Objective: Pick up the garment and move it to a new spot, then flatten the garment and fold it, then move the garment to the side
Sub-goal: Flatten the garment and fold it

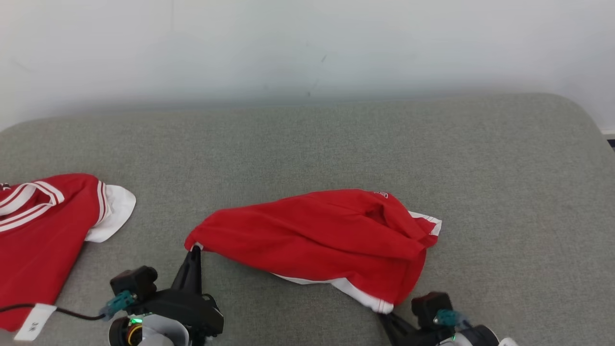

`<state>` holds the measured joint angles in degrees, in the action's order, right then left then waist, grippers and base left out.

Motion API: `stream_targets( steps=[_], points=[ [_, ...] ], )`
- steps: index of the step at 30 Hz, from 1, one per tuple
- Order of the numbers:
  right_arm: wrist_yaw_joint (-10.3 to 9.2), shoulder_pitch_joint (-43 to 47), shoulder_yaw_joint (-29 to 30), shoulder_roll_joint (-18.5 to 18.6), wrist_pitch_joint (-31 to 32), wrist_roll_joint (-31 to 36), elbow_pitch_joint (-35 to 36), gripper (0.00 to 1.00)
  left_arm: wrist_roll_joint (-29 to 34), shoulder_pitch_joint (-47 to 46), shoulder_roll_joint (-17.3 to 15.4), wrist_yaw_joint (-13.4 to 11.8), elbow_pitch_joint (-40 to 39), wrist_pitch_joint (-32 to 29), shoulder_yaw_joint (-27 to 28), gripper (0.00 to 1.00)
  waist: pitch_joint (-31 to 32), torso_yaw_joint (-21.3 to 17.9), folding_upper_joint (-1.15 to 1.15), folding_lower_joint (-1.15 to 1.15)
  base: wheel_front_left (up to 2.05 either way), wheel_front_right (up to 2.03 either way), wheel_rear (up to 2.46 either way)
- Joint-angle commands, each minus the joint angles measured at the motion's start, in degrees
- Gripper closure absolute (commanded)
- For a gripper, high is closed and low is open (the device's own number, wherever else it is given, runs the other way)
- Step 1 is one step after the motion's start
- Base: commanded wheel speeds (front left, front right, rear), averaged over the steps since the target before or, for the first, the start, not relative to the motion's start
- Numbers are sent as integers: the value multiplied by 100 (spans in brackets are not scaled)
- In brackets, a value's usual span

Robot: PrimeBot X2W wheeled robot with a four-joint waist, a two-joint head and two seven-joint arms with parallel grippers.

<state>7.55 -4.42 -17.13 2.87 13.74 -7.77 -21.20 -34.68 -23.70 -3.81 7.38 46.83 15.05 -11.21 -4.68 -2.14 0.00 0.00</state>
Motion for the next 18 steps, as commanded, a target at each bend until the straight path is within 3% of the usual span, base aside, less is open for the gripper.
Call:
stream_targets(
  steps=[1, 5, 11, 18],
  points=[
    [-13, 31, -5, 2, -87, -100, 138, 100, -53, 121, -15, 4, -150, 17, 71, 100, 58, -27, 0, 0, 0, 0, 0],
    [-13, -8, 75, 4, -159, -612, 867, 100, -181, 306, -81, 6, -893, 16, 168, 100, 140, -89, 0, 0, 0, 0, 0],
    [-13, -187, 404, 114, 59, -1277, 2509, 100, -357, 562, -458, 8, -2050, -52, 141, 100, 163, -232, 0, 0, 0, 0, 0],
    [-13, -789, 898, 342, 280, -2088, 3451, 100, -442, 543, -962, -146, -3639, -960, 125, 100, -194, -376, 0, 0, 0, 0, 0]
  ],
)
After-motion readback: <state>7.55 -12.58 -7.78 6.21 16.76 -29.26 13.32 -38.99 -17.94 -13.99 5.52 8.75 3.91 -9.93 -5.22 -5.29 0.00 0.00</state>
